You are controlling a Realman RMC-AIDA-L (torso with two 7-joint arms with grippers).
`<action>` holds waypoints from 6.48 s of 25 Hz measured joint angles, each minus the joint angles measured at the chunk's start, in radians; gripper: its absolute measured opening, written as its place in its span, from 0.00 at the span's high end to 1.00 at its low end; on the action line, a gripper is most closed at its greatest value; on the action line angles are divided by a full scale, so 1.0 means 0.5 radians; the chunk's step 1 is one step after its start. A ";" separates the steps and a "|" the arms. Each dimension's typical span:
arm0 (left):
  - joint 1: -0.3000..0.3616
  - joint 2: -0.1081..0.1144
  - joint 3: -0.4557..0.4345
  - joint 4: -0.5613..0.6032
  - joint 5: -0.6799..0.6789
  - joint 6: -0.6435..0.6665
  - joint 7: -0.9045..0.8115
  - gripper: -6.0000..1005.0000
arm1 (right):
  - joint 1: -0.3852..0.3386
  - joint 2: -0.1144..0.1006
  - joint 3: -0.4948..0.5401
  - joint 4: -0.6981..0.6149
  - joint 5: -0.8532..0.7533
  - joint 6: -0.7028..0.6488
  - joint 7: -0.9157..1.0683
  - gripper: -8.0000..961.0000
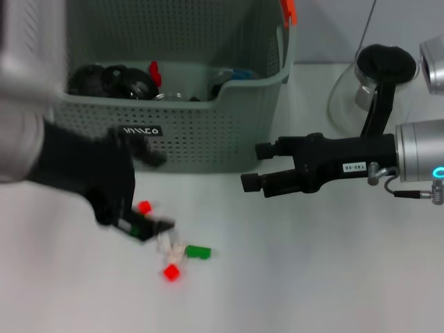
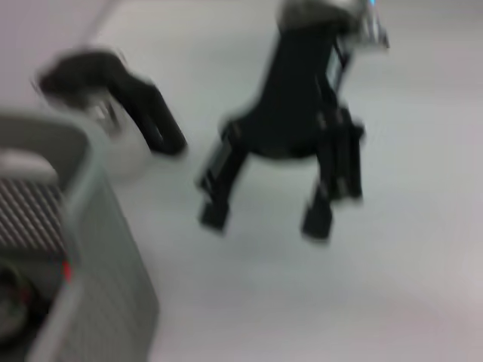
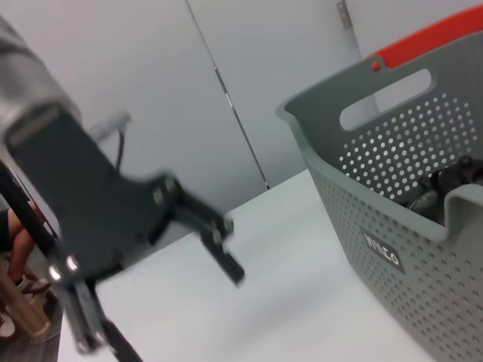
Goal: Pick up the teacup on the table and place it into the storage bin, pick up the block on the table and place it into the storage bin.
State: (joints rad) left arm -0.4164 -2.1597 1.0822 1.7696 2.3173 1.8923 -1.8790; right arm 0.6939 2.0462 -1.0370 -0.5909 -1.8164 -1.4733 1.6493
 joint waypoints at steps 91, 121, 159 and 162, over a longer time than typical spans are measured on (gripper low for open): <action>-0.397 -0.016 0.891 -1.134 1.078 -0.844 -0.219 0.12 | -0.032 0.044 0.000 0.016 -0.003 0.052 0.024 0.02; -0.301 -0.023 0.688 -0.852 0.986 -0.619 -0.365 0.58 | -0.032 0.032 0.000 0.007 -0.003 0.046 0.016 0.02; -0.820 0.340 -0.711 -1.562 0.187 -1.498 -0.579 0.52 | -0.013 -0.011 -0.015 -0.009 -0.027 -0.054 -0.019 0.04; -0.794 0.330 -0.715 -1.518 0.176 -1.476 -0.579 0.46 | -0.008 -0.010 -0.015 -0.009 -0.027 -0.054 -0.019 0.04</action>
State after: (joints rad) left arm -0.8134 -1.9949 0.7250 1.0106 2.4052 1.1544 -2.1684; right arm 0.6900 2.0412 -1.0446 -0.5953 -1.8300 -1.5003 1.6396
